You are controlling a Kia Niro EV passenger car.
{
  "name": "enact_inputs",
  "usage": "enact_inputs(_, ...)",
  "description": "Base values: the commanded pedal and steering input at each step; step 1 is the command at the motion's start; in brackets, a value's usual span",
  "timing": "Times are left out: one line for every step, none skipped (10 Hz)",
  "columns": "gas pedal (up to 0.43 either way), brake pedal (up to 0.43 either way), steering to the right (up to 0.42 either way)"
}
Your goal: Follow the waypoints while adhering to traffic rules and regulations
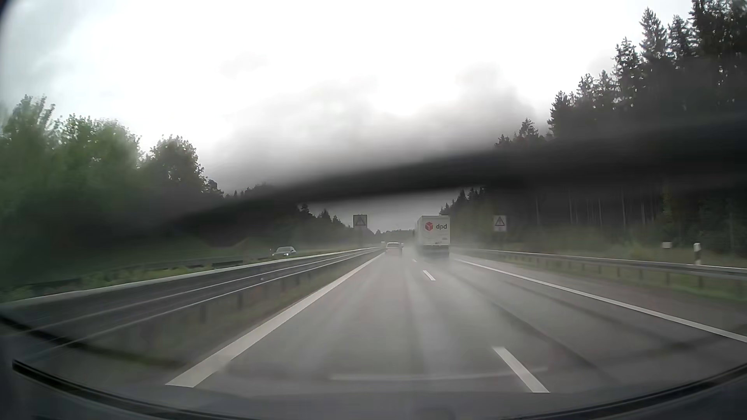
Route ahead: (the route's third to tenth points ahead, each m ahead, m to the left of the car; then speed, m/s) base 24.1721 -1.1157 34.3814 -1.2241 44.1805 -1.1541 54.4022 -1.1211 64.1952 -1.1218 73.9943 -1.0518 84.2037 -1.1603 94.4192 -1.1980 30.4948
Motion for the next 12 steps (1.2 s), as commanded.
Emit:
enact_inputs(0.26,0.0,-0.003)
enact_inputs(0.26,0.0,-0.003)
enact_inputs(0.26,0.0,-0.003)
enact_inputs(0.26,0.0,-0.002)
enact_inputs(0.26,0.0,-0.002)
enact_inputs(0.26,0.0,-0.002)
enact_inputs(0.26,0.0,-0.002)
enact_inputs(0.26,0.0,-0.002)
enact_inputs(0.26,0.0,-0.002)
enact_inputs(0.26,0.0,-0.002)
enact_inputs(0.26,0.0,-0.002)
enact_inputs(0.26,0.0,-0.001)
